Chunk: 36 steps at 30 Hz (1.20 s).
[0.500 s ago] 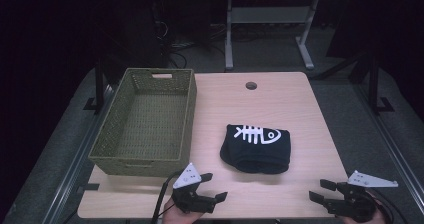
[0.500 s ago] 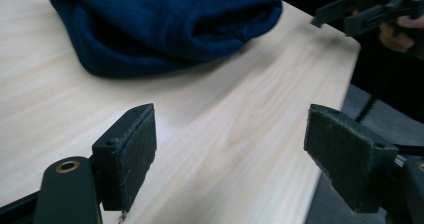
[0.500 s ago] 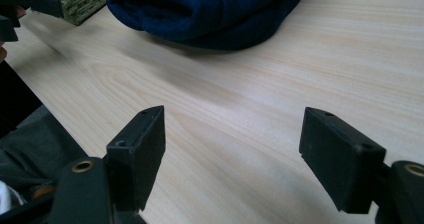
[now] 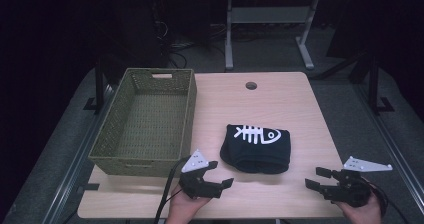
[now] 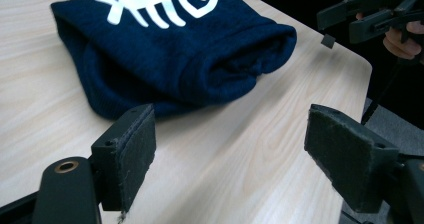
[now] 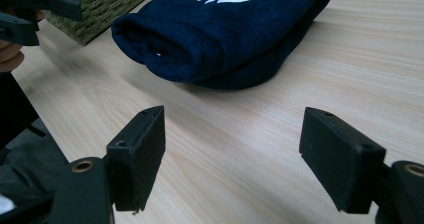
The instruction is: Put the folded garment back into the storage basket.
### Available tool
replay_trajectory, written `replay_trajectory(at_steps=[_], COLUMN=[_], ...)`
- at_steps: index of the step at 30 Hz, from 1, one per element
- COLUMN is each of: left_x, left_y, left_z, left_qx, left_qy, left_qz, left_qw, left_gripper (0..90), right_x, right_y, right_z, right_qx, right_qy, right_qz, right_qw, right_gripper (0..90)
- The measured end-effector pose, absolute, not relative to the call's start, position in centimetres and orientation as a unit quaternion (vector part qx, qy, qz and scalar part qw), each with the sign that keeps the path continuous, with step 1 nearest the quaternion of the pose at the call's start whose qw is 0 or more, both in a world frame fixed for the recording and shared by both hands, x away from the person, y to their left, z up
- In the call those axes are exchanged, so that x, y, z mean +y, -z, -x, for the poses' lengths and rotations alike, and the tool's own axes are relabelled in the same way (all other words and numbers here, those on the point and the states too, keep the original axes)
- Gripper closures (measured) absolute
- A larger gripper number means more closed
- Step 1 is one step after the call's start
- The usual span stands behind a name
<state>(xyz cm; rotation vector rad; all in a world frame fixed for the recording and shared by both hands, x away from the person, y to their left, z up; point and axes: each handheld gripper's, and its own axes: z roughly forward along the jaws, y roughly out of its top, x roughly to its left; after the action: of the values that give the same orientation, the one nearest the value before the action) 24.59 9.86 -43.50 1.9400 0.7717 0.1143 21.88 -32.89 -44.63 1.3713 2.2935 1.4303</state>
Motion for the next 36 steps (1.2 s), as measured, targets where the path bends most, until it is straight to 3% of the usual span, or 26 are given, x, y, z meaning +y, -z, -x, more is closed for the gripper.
replay_trajectory(at_steps=[24,36], left_x=[6.5,5.2], left_y=[44.1,45.6], left_z=[-31.8,-34.6], left_qx=[0.415,0.448], left_qy=[-0.057,-0.062], left_qz=[-0.777,-0.792], left_qw=[0.470,0.409], left_gripper=[20.2,19.9], right_x=[-30.0,-27.9], right_y=[43.5,45.2], right_z=[-28.6,-32.2], right_qx=[0.768,0.771], right_qy=[-0.442,-0.406], right_qz=[-0.463,-0.491], right_qw=[0.018,0.006], right_gripper=[24.8,25.1])
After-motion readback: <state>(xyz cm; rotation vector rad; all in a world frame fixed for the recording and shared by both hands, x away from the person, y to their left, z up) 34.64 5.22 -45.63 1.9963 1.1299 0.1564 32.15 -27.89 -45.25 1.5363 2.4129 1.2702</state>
